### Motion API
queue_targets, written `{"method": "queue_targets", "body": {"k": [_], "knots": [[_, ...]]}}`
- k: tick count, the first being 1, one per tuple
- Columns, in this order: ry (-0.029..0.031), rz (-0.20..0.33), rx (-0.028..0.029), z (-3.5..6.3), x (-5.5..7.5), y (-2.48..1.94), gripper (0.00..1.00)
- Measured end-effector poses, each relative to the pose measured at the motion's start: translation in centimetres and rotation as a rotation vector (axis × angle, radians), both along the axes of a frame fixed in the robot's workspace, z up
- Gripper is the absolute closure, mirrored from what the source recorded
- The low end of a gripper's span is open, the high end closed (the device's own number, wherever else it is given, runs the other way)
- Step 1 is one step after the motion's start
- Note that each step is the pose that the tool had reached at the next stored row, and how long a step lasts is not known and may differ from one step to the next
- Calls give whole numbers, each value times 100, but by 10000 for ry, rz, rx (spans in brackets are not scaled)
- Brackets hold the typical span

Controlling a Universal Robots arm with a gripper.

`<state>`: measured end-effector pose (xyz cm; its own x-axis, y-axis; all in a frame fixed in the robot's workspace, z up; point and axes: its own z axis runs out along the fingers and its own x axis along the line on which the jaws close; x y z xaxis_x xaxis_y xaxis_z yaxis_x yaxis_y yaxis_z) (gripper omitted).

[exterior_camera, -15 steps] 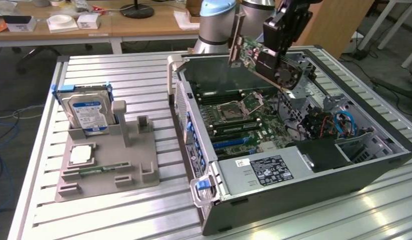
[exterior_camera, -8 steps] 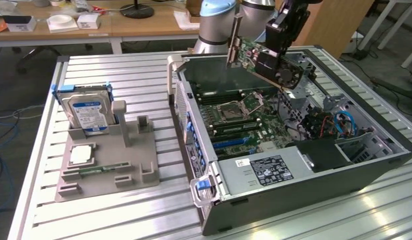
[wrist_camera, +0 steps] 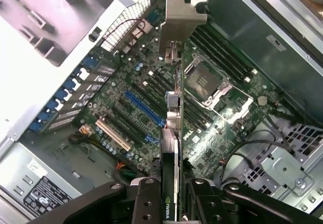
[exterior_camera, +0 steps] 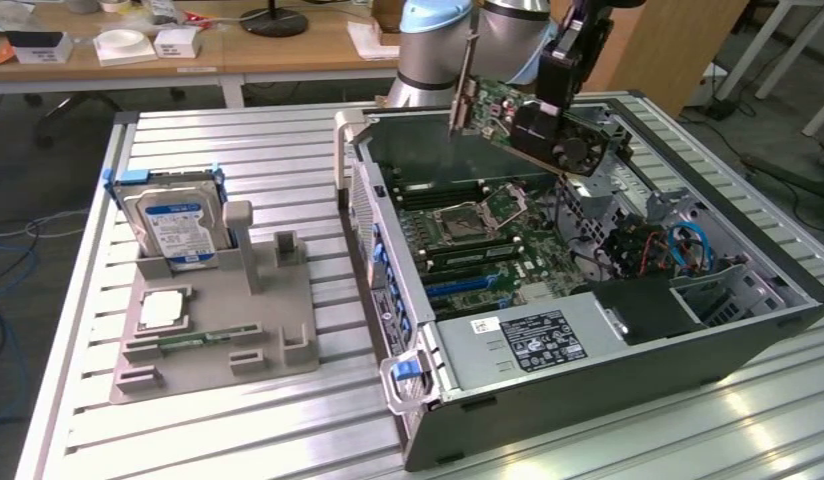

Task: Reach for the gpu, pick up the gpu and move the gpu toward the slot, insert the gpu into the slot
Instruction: 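Insert the gpu into the slot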

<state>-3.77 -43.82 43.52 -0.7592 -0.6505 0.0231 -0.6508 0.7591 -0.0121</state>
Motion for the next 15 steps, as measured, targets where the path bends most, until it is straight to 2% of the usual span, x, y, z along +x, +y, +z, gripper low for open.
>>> {"method": "queue_targets", "body": {"k": [7, 8, 9, 15], "knots": [[0, 903, 2, -3, -4, -4, 74], [-1, 1430, 1, -3, -8, -8, 74], [0, 1587, 0, -3, -9, -9, 74], [-1, 2267, 2, -5, -17, -15, 74]]}}
